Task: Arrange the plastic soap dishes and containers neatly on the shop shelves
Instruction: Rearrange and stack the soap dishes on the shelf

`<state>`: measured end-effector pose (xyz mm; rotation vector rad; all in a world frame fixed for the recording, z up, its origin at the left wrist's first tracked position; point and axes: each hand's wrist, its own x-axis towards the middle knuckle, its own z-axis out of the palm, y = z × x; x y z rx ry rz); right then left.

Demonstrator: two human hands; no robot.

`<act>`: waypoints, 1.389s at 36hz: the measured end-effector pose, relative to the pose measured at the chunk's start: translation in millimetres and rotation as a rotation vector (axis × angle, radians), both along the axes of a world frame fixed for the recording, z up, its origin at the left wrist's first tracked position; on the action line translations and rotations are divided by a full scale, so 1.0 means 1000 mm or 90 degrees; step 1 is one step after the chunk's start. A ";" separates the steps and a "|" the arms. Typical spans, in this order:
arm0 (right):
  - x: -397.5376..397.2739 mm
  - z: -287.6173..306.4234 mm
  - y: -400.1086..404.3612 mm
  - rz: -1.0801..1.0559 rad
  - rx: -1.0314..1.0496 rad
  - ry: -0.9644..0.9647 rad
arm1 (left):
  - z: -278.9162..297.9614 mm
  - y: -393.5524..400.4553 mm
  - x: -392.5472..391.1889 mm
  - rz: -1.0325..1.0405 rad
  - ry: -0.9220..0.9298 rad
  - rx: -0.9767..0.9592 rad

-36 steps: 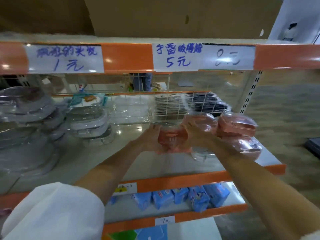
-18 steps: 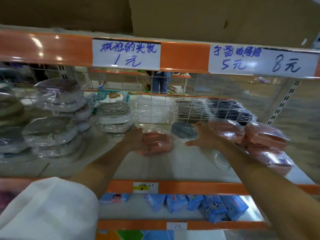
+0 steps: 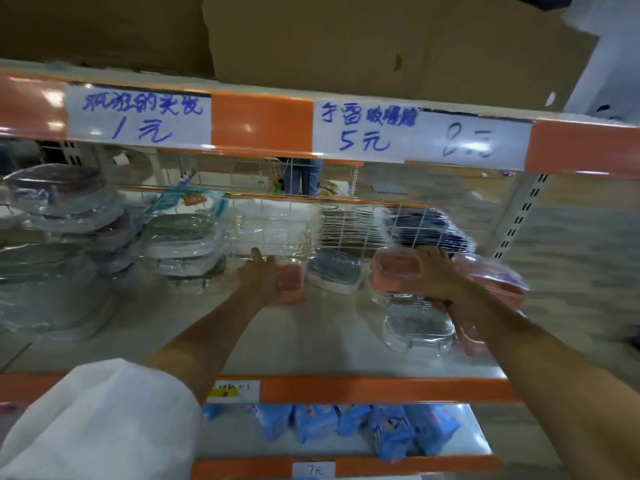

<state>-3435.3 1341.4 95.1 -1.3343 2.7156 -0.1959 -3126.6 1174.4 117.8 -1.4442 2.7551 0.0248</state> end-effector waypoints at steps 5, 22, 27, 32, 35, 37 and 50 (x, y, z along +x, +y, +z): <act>0.036 0.042 0.021 0.041 0.058 0.000 | 0.001 0.030 -0.030 -0.075 0.050 -0.038; 0.007 0.057 0.022 0.080 -0.010 0.030 | 0.006 0.095 -0.110 -0.165 0.161 0.069; -0.009 0.088 0.036 0.059 -0.119 -0.021 | 0.013 0.112 -0.137 -0.174 0.162 0.096; -0.033 0.103 0.066 0.005 -0.182 -0.121 | 0.016 0.134 -0.174 -0.228 0.245 0.219; -0.049 0.098 0.086 -0.070 -0.182 -0.151 | 0.015 0.149 -0.200 -0.251 0.273 0.286; -0.082 0.077 0.092 -0.071 -0.169 -0.164 | 0.011 0.156 -0.217 -0.264 0.280 0.271; -0.072 0.095 0.164 -0.207 -0.191 -0.130 | 0.006 0.177 -0.265 -0.320 0.243 0.294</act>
